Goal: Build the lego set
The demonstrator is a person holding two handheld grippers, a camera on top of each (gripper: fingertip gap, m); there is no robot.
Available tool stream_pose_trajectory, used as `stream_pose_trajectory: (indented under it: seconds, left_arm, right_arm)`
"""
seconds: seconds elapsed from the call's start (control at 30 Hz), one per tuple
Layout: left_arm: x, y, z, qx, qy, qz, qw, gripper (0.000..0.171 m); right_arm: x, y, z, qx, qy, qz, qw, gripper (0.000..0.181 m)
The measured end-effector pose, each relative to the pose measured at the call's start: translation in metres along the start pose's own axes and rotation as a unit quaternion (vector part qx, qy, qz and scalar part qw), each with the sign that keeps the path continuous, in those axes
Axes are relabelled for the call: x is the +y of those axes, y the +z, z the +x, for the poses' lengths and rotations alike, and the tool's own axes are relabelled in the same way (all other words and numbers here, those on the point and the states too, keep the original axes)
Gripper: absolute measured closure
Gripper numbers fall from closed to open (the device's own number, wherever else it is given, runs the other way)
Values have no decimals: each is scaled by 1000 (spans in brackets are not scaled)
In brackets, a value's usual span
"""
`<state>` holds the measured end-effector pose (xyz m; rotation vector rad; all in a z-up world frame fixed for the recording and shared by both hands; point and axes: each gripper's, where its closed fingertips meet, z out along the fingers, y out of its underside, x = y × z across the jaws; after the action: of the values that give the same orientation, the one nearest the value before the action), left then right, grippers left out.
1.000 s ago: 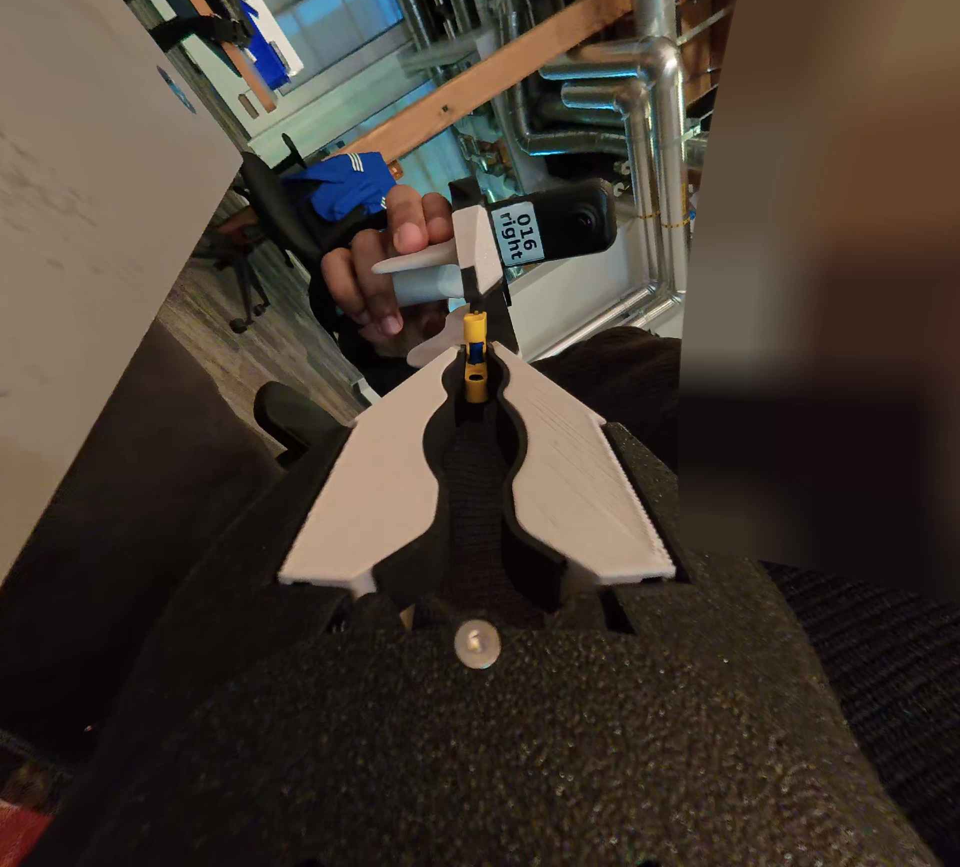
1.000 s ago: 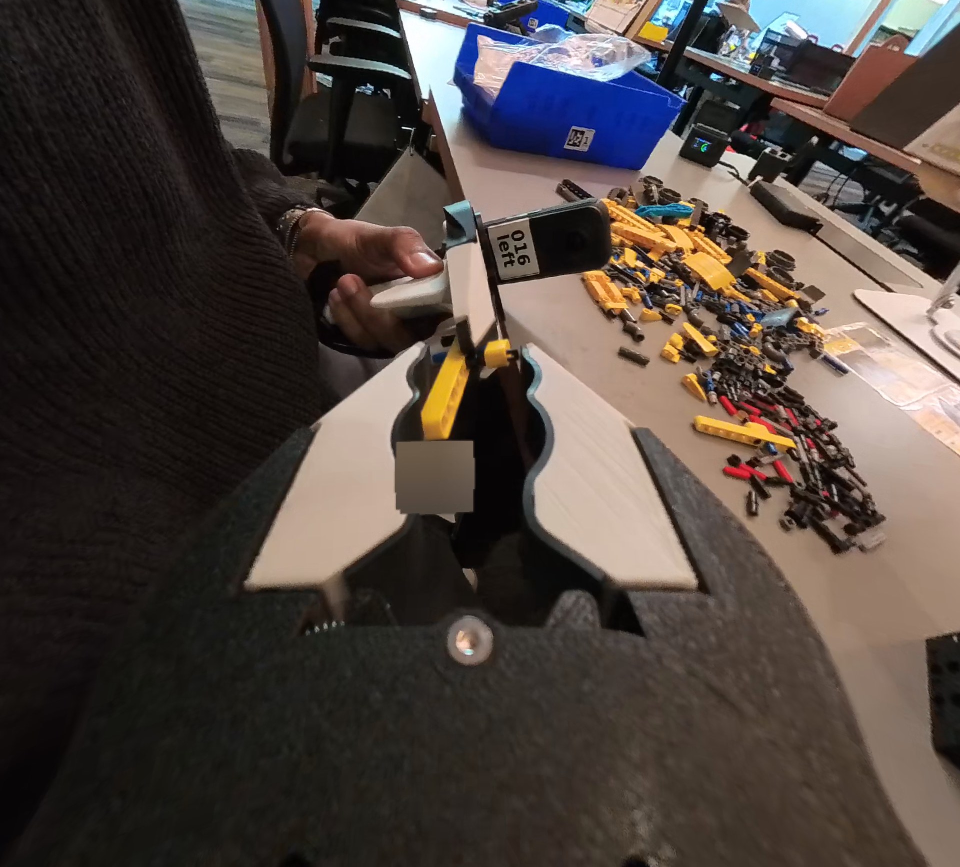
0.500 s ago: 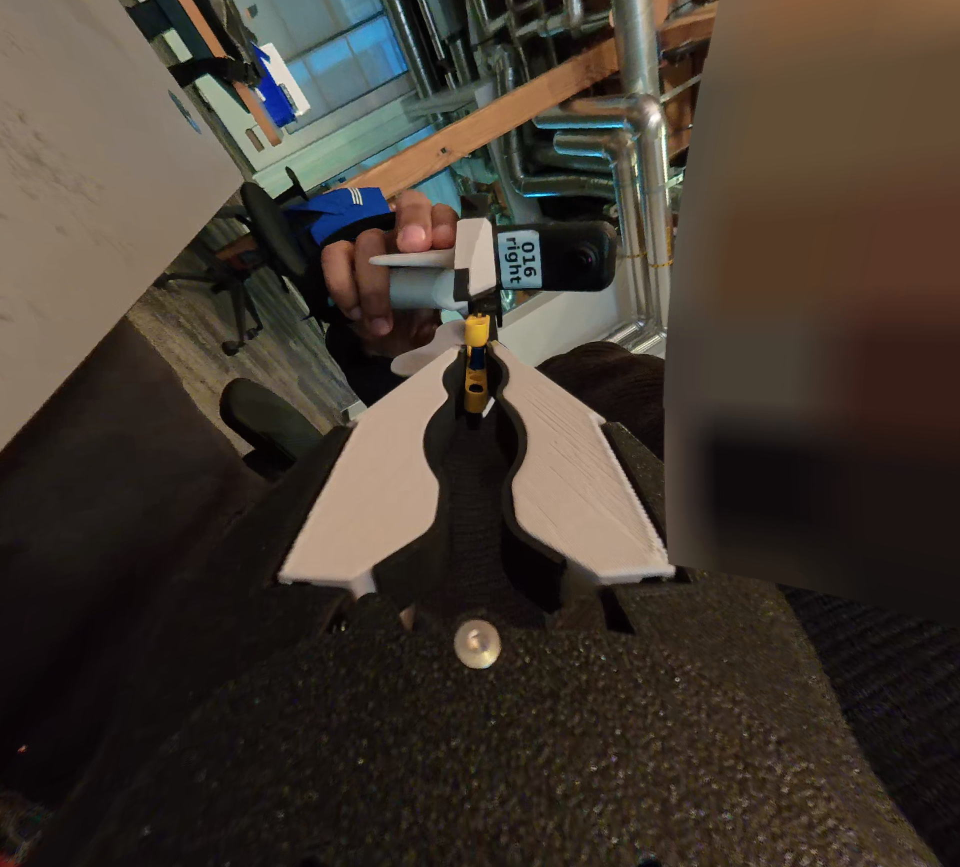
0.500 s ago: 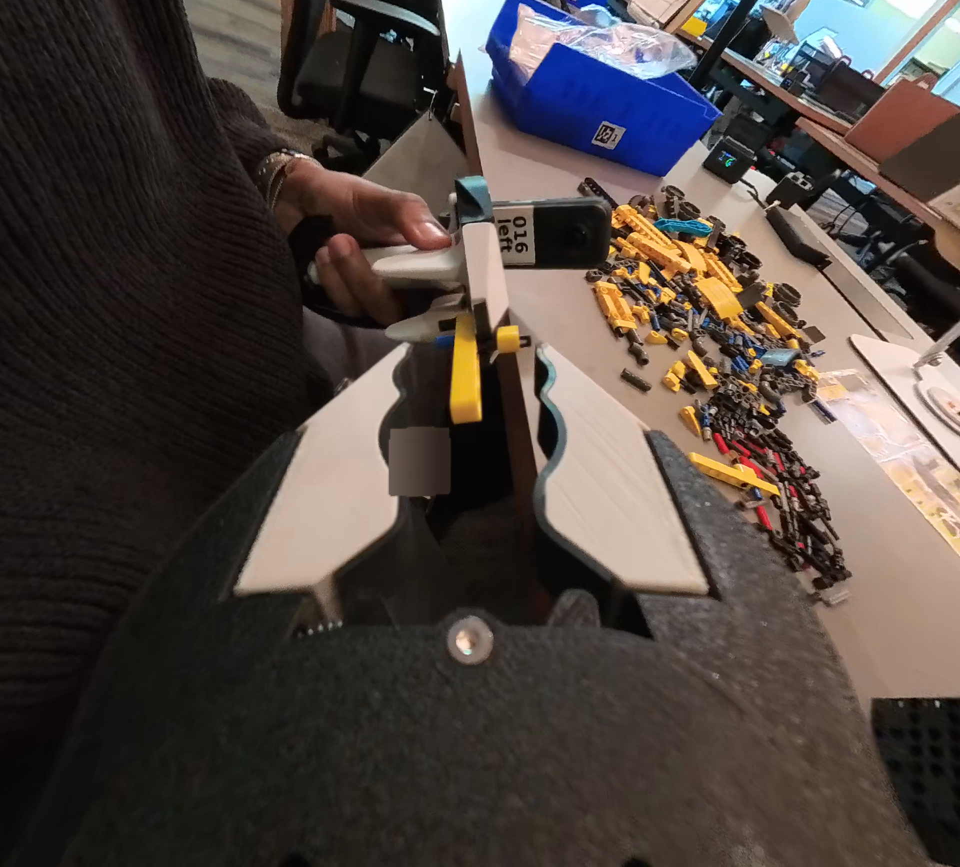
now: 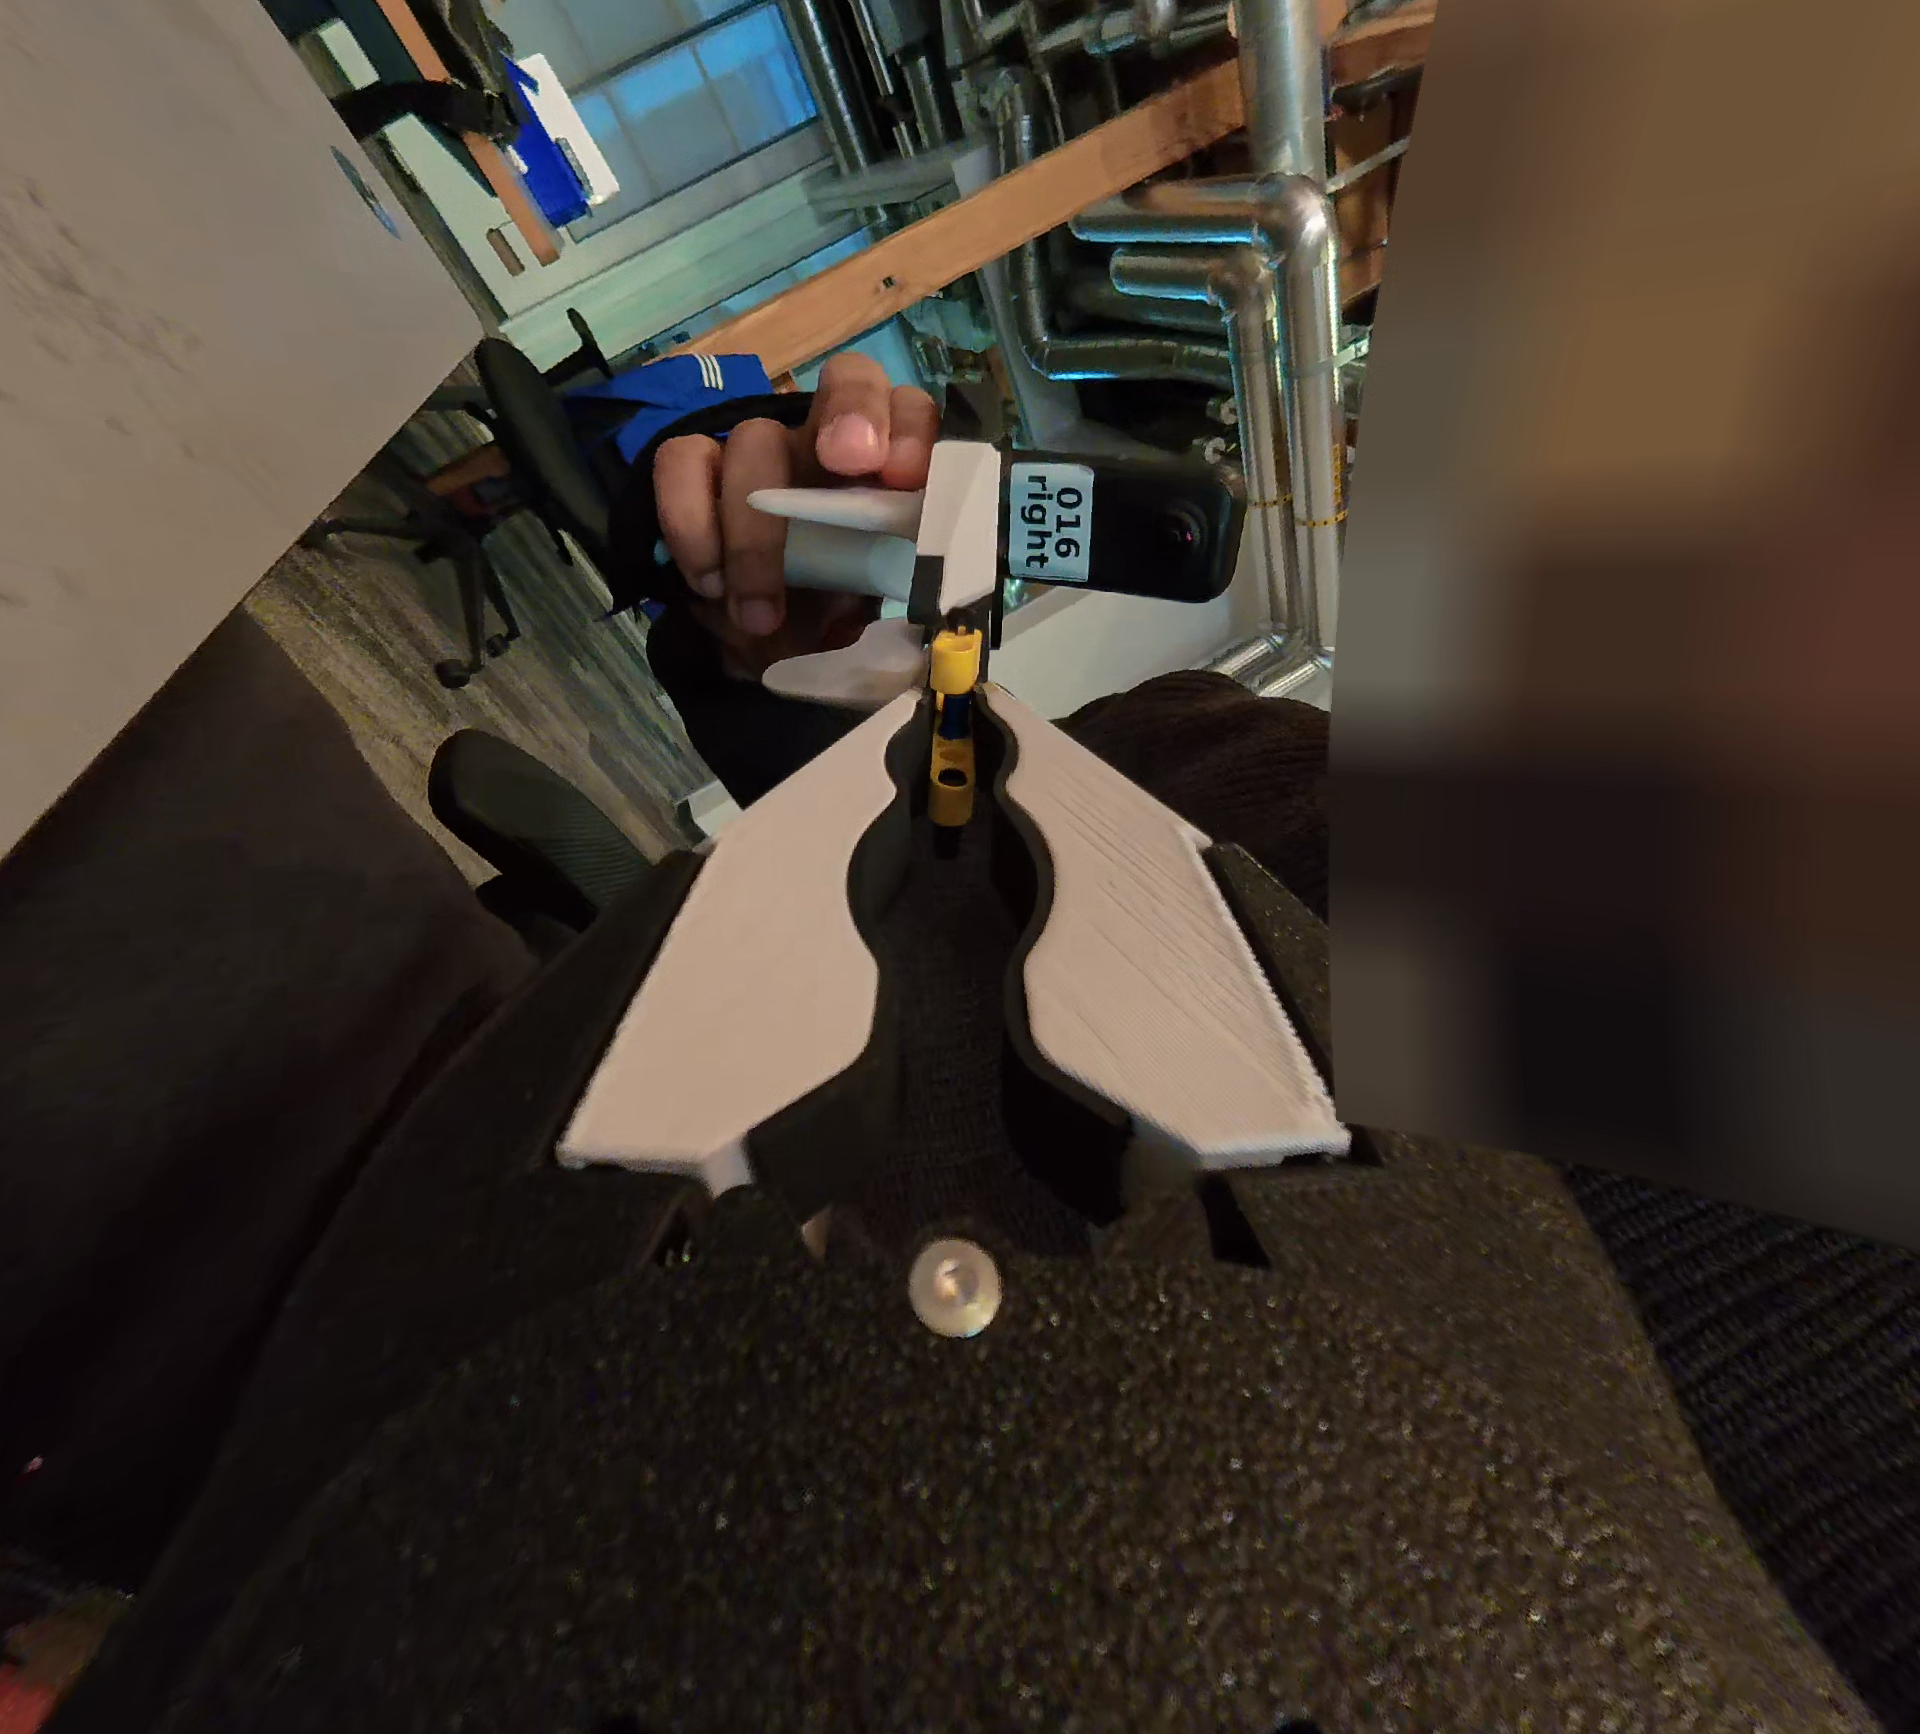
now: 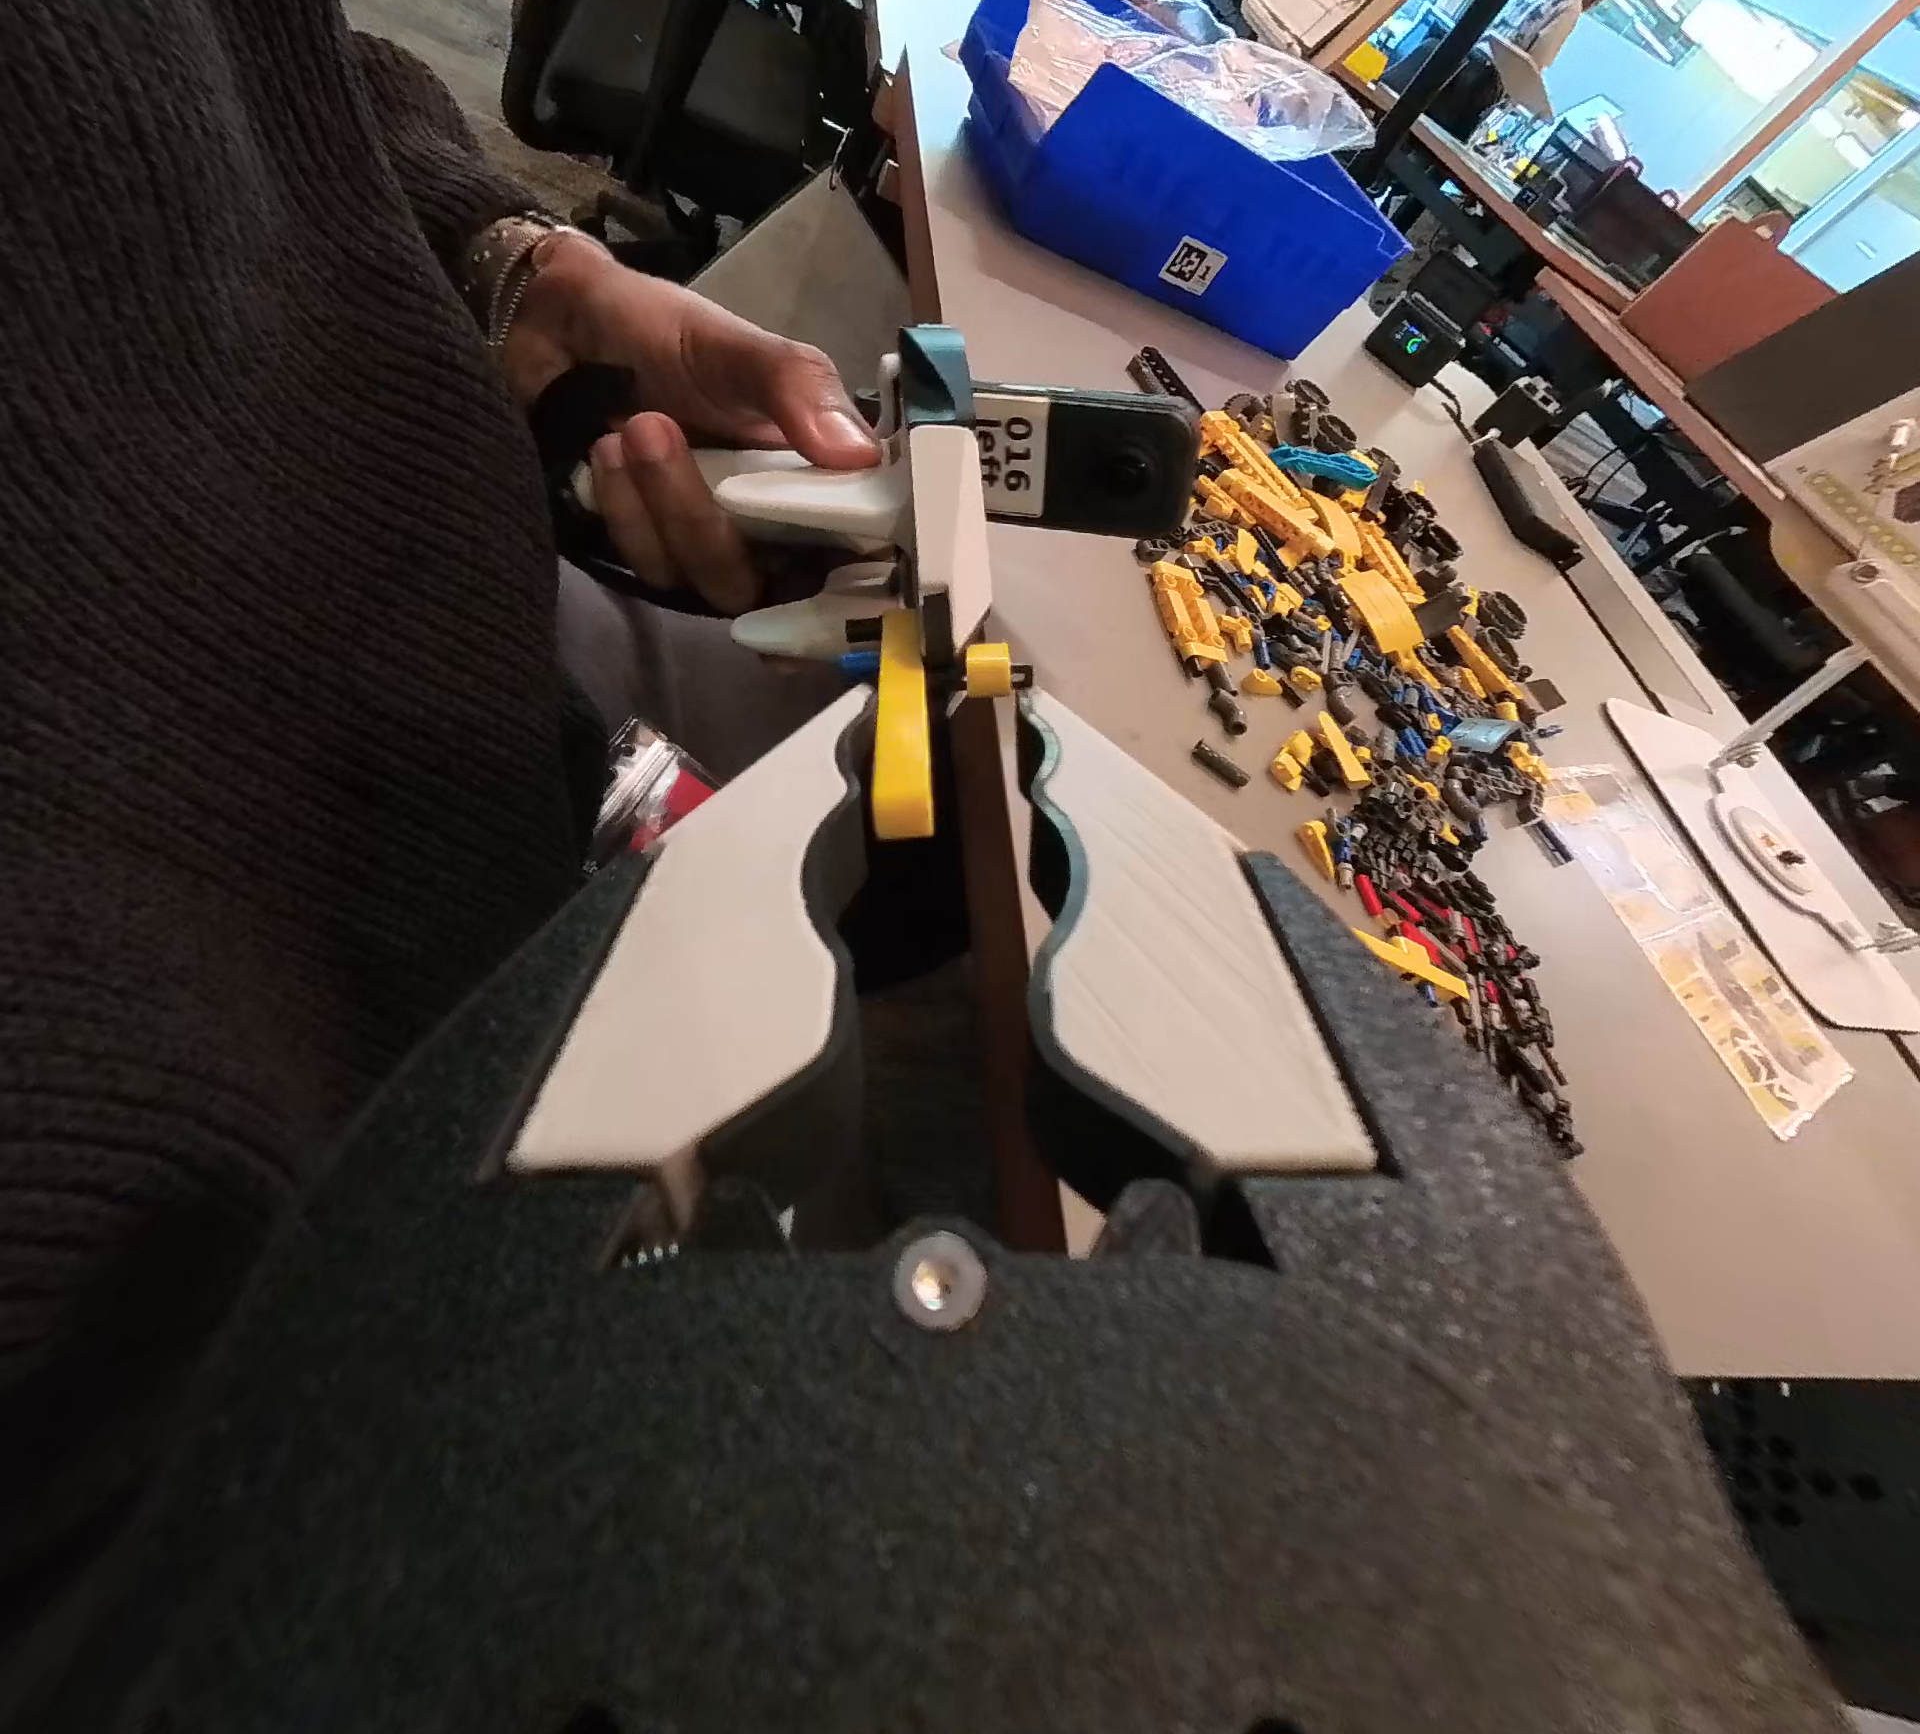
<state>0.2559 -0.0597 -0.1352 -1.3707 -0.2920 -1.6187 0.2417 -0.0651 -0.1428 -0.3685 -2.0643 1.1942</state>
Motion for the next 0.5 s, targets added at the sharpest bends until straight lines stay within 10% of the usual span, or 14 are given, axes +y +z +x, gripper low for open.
stream_pose_trajectory:
  seconds: [0.27, 0.5]
  left_arm:
    - [3, 3, -2, -4, -5, -18, 1000, 166]
    - [5, 6, -3, 3, -7, -29, 1000, 167]
  right_arm:
    - [0, -2, 6, 13, 23, 10, 1000, 132]
    - [-1, -5, -3, -12, 33, 13, 999, 152]
